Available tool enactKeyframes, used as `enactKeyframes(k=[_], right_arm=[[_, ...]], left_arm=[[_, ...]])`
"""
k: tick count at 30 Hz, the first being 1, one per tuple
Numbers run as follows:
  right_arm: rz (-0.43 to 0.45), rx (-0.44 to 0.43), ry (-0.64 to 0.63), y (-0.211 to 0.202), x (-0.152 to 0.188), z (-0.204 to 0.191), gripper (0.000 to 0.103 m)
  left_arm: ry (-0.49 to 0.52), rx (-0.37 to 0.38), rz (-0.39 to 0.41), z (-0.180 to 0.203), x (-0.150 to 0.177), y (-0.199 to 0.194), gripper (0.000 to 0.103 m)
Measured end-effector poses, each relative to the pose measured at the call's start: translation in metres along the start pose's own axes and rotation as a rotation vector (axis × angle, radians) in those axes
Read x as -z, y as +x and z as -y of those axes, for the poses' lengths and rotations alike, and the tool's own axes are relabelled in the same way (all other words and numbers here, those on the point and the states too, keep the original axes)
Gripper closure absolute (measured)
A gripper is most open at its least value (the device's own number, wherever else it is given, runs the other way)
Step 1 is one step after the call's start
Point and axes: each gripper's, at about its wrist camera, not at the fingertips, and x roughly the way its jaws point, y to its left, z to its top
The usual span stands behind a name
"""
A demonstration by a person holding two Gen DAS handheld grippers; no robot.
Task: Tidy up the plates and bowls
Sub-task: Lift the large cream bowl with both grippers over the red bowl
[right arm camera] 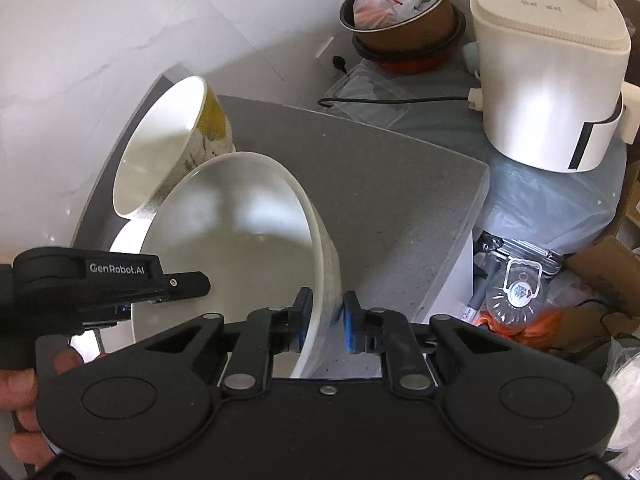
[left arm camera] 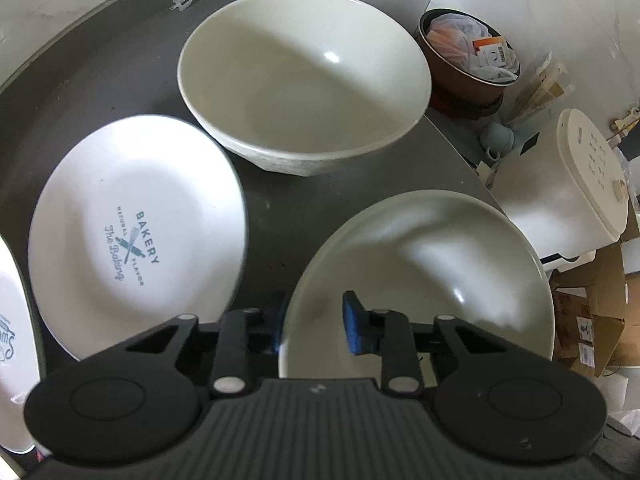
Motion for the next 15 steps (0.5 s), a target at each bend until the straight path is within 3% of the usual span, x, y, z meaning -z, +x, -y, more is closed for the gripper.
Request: enactKeyframes(k=[7, 15], right_arm=[[0.027, -0.014, 0.006, -0.012, -0.003, -0.005, 0.087], [0.058, -0.015, -0.016, -0.038, -0.009, -0.021, 0.087]], left_arm=[[-0.015, 0.012, 0.019, -0.009, 0.001, -0.01, 0.087], [-0.026, 0.048, 0.067, -0.013, 0.002, -0.043, 0.087]])
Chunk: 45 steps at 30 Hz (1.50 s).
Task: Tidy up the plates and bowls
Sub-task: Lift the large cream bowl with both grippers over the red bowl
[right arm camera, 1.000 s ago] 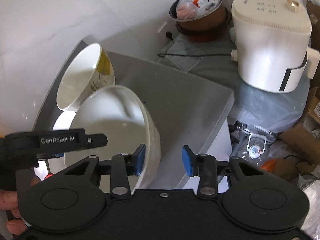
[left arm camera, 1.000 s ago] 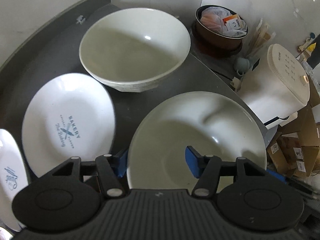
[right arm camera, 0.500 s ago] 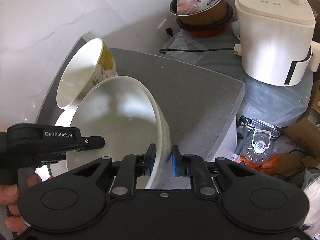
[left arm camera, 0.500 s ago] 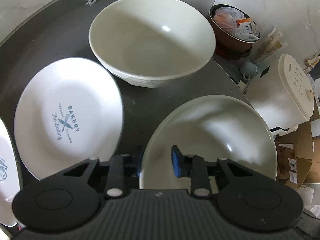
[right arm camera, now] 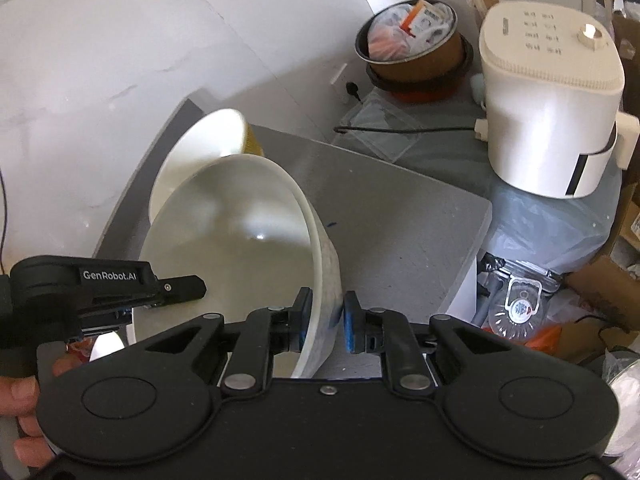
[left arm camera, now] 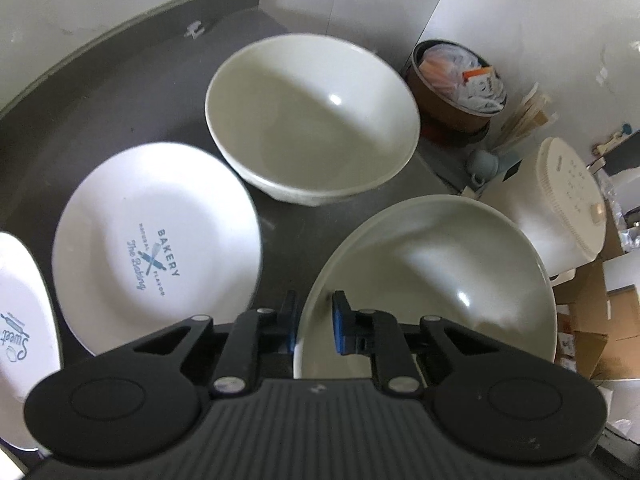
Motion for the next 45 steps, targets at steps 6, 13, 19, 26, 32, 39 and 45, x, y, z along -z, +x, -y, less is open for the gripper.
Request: enactKeyframes(k=[6, 13, 19, 26, 32, 39, 45], right_arm=[[0.007, -0.01, -0.031, -0.014, 0.001, -0.012, 0.087], [-0.003, -0.034, -0.069, -0.026, 0.004, -0.022, 0.087], [-0.006, -0.064, -0.111, -0.038, 0.007, -0.04, 0.087], [-0.023, -0.096, -0.171, -0.046, 0.011, -0.058, 0.086], [-0.059, -0.114, -0.192, -0.042, 0.018, -0.067, 0.086], [-0.11, -0.133, -0.256, -0.034, 0.026, -0.076, 0.086], [-0.138, -0.125, -0.339, -0.027, 0.036, -0.089, 0.082]], left_arm=[[-0.039, 0.034, 0.021, -0.007, 0.001, -0.025, 0.087], [-0.063, 0.048, 0.057, -0.015, 0.006, -0.045, 0.087], [-0.117, 0.043, 0.071, -0.029, 0.018, -0.063, 0.087], [-0.173, 0.031, 0.111, -0.048, 0.031, -0.09, 0.087], [-0.218, 0.016, 0.135, -0.062, 0.042, -0.103, 0.091], [-0.28, -0.008, 0.126, -0.079, 0.058, -0.106, 0.092], [-0.346, -0.041, 0.116, -0.094, 0.073, -0.108, 0.092]])
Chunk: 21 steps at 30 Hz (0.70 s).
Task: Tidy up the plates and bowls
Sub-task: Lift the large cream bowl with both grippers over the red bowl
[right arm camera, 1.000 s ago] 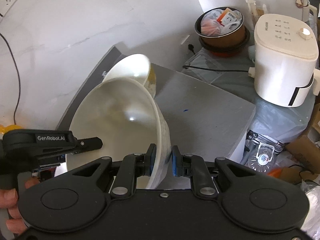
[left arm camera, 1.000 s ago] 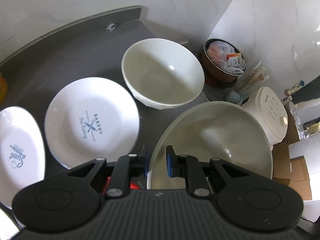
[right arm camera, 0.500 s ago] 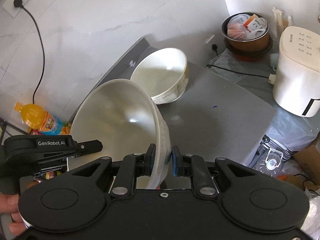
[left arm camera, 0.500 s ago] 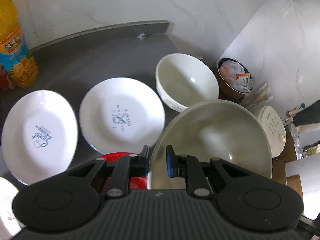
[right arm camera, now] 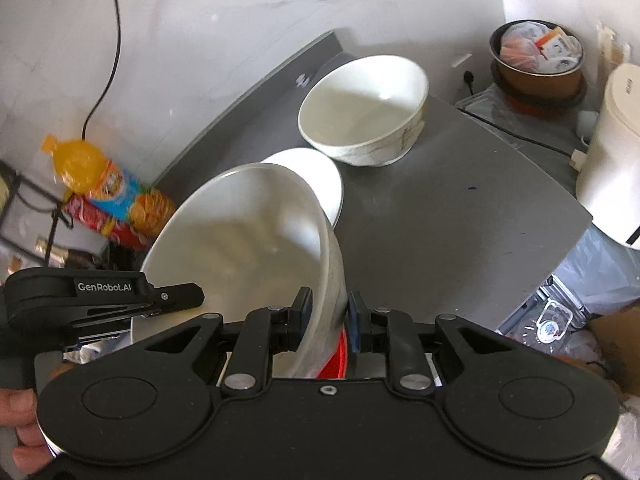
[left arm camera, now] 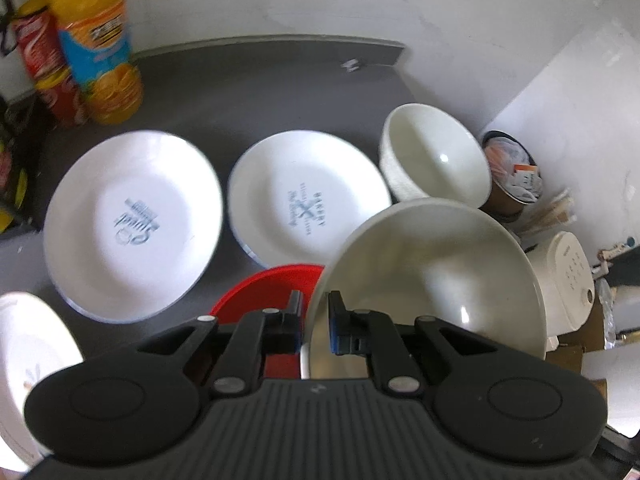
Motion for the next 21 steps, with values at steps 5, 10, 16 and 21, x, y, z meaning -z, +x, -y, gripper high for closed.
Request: enactKeyframes(k=[5, 10, 16, 21], right_arm=[[-0.027, 0.015, -0.048, 0.007, 0.004, -0.008, 0.082], [-0.062, 0.027, -0.092, 0.016, 0.01, -0.016, 0.082], [-0.099, 0.037, -0.143, 0.024, 0.013, -0.026, 0.08], [-0.126, 0.033, -0.145, 0.034, 0.015, -0.029, 0.078]], left_arm=[[-0.036, -0.016, -0.009, -0.011, 0.008, 0.001, 0.095], [-0.091, -0.005, -0.018, -0.026, 0.013, 0.002, 0.098], [-0.142, -0.011, -0.022, -0.041, 0.023, 0.004, 0.099], [-0.156, -0.034, -0.029, -0.047, 0.028, 0.006, 0.099]])
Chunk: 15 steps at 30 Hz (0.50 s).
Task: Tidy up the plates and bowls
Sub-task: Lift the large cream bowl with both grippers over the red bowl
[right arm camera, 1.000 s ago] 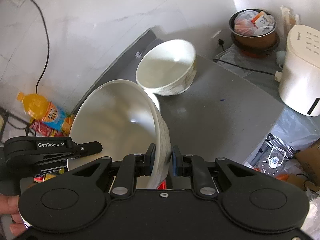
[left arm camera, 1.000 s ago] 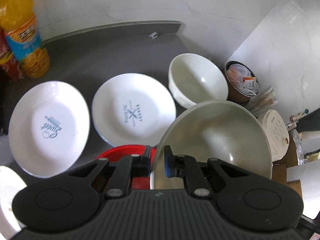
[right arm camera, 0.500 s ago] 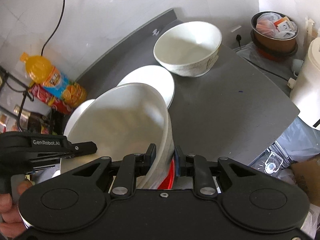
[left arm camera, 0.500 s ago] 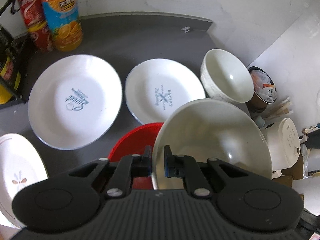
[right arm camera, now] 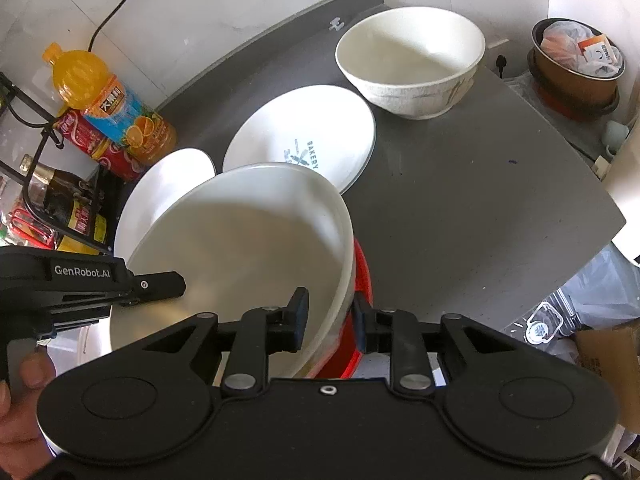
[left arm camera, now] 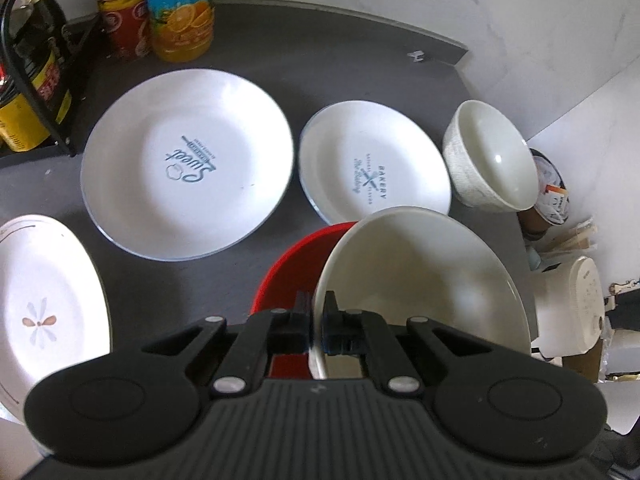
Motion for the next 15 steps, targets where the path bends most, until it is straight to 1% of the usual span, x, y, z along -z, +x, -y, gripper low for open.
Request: enactKeyframes(k=[7, 14, 15], right_arm=[[-0.031, -0.001, -0.022, 0.01, -0.001, -0.001, 0.077], [-0.034, 0.016, -0.049, 0.015, -0.002, -0.006, 0.078], [-0.035, 0.016, -0.045, 0.015, -0.002, -0.005, 0.077]], left_arm=[[-0.021, -0.027, -0.013, -0.006, 0.002, 0.011, 0.099], [0.005, -0.069, -0.017, -0.006, 0.002, 0.017, 0.098], [0.004, -0.066, -0.022, -0.006, 0.002, 0.017, 0.097]])
